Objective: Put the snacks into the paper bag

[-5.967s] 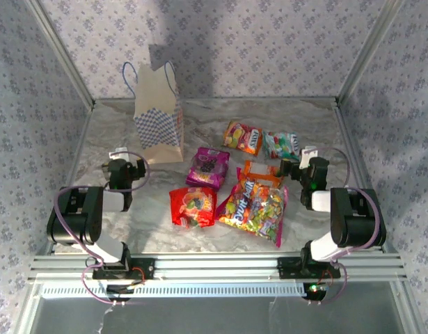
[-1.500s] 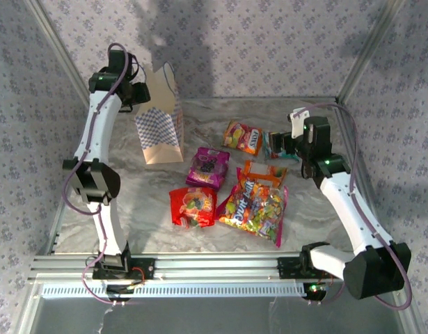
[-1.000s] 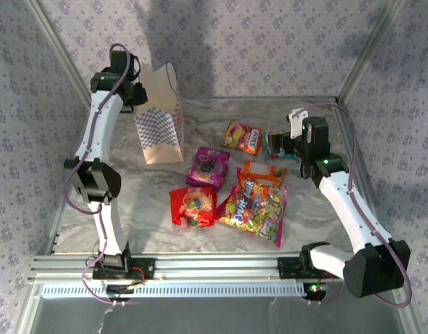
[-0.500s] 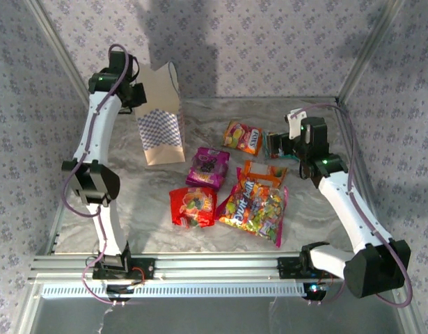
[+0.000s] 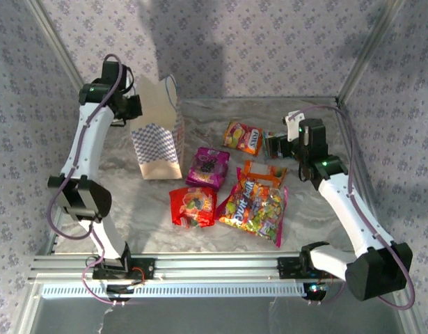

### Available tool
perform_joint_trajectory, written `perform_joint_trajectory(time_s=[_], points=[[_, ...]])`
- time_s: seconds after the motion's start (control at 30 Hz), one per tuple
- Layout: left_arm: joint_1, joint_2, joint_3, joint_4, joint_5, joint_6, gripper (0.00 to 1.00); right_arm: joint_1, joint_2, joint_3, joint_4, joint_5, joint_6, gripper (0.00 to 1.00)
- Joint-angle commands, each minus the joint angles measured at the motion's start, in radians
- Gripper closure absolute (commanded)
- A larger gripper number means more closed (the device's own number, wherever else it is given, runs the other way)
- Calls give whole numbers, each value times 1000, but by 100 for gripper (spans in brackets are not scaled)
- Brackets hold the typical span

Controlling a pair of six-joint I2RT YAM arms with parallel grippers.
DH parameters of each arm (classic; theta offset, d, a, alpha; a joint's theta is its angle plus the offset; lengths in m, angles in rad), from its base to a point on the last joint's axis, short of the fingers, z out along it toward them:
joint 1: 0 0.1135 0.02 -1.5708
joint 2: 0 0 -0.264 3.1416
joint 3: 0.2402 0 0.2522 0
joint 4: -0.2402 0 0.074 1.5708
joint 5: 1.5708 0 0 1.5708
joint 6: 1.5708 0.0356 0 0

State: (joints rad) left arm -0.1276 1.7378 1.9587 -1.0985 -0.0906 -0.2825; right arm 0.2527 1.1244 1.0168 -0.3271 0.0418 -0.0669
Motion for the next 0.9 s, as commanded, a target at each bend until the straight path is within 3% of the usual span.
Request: perform_joint_trajectory(time_s=[0.0, 0.47, 0.87], points=[[6, -71, -56, -3, 25, 15, 100, 13, -25, 0, -27, 22, 29, 0], [20, -230, -314, 93, 69, -79, 100, 73, -32, 25, -73, 59, 49, 0], [32, -271, -353, 110, 89, -112, 96, 109, -19, 40, -89, 58, 65, 0]])
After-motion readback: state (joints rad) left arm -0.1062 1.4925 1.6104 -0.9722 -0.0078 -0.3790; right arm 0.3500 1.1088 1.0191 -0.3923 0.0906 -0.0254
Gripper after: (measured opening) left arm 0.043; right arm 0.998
